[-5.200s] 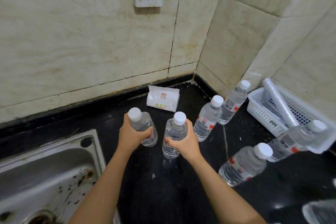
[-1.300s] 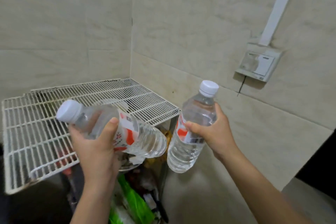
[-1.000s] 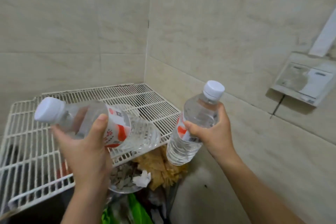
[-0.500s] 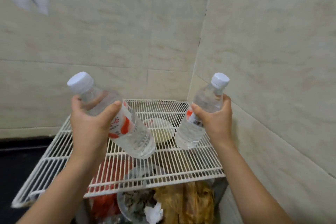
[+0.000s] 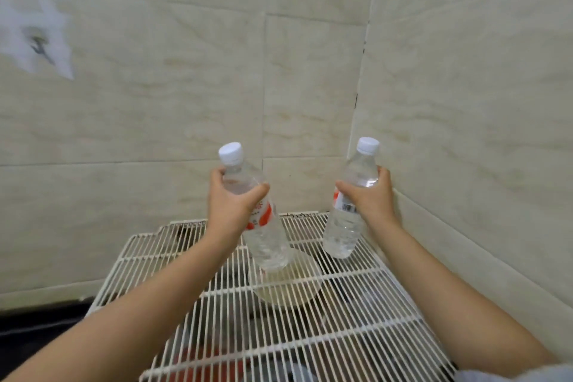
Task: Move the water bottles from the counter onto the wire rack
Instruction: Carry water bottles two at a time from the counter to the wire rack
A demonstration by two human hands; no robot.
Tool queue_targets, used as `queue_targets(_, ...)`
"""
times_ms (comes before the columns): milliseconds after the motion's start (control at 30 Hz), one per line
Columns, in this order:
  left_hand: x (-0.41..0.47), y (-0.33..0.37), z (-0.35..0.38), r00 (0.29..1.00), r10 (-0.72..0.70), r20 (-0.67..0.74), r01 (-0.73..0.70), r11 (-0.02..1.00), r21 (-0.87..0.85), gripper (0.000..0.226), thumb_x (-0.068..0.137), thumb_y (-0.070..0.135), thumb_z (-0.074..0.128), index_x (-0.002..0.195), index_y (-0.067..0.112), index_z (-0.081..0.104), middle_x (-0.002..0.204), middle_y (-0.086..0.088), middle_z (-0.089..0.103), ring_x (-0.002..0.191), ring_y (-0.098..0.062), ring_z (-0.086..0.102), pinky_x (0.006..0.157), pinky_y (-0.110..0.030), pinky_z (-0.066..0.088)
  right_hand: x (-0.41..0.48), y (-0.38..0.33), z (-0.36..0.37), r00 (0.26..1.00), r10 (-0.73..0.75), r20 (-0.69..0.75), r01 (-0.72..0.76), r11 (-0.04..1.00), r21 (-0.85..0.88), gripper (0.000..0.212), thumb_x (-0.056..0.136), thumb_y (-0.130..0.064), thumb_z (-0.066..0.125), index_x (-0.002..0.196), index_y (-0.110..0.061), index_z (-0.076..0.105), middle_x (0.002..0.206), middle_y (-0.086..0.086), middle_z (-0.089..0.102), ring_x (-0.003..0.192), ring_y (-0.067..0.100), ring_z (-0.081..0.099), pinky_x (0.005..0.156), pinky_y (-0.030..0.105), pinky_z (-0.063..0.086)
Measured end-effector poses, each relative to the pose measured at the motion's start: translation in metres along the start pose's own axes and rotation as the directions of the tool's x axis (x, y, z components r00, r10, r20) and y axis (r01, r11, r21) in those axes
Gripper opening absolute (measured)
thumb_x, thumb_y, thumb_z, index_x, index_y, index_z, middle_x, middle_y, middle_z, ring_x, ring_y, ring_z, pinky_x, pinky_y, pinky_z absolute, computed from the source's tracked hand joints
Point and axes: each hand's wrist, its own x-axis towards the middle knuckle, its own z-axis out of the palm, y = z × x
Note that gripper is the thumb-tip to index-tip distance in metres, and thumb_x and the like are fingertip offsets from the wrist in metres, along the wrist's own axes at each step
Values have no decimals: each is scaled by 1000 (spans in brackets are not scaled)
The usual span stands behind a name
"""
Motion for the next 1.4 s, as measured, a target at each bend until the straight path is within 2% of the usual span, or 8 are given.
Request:
queue_targets(133, 42, -28, 27, 997, -65, 42, 63, 997, 47, 52, 72, 11, 71, 109, 23, 38, 93, 7, 52, 92, -24, 58, 81, -42, 50, 40, 16, 20, 991, 131, 35, -134, 983, 128, 49, 69, -10, 73, 111, -12, 46, 100, 9, 60, 72, 19, 57, 55, 25, 41)
queue_targets(233, 74, -50, 51, 995, -92, 42, 88, 993, 79, 53, 70, 13, 73, 108, 23, 38, 102, -6, 56, 95, -27, 57, 85, -42, 49, 68, 34, 32, 990, 135, 43, -139, 983, 118, 42, 59, -15, 76, 91, -27, 51, 95, 8, 68, 72, 21, 65, 69, 37, 55)
queue_targets(433, 113, -75, 90, 993, -112, 28, 108, 988, 112, 54, 71, 13, 73, 112, 20, 38, 91, 2, 51, 89, -21, 53, 81, -35, 45, 103, 46, 53, 979, 107, 173, -109, 994, 3, 79, 45, -26, 83, 115, -24, 47, 109, 3, 64, 99, 21, 62, 90, 43, 51)
queue_targets(667, 130, -89, 103, 986, -100, 131, 65, 965, 254, 70, 69, 22, 75, 126, 16, 36, 110, 0, 46, 100, -19, 50, 91, -42, 48, 125, 66, 68, 955, 135, 263, -122, 990, -64, 70, 51, -28, 83, 107, -35, 42, 111, -1, 62, 103, 20, 61, 93, 48, 49)
queue_targets(867, 118, -87, 120, 967, -77, 244, -2, 950, 311, 69, 65, 23, 79, 120, 23, 36, 102, 9, 47, 89, -7, 51, 75, -21, 42, 133, 70, 64, 944, 93, 316, -86, 996, -36, 64, 39, -39, 83, 92, -41, 47, 105, -4, 65, 100, 18, 63, 92, 48, 51)
queue_targets(1133, 115, -85, 107, 959, -129, 251, 50, 953, 298, 71, 63, 24, 79, 118, 28, 33, 115, -1, 51, 106, -22, 55, 93, -41, 48, 133, 76, 60, 904, 110, 414, -123, 992, 4, 68, 38, -48, 83, 95, -47, 46, 115, -4, 62, 109, 21, 59, 98, 51, 45)
queue_targets(1300, 121, -82, 106, 946, -200, 257, 125, 952, 279, 84, 63, 23, 79, 132, 21, 31, 126, -9, 51, 110, -28, 55, 94, -47, 48, 125, 64, 51, 872, 124, 474, -144, 990, 6, 74, 57, -29, 82, 119, -39, 42, 127, 2, 56, 118, 23, 52, 103, 52, 40)
queue_targets(1400, 118, -82, 106, 936, -245, 254, 180, 951, 253, 87, 63, 21, 79, 135, 20, 29, 129, -12, 50, 110, -30, 55, 93, -47, 48, 110, 63, 40, 888, 161, 431, -192, 981, 29, 110, 64, -22, 80, 145, -28, 6, 151, 6, 28, 135, 26, 33, 109, 49, 33)
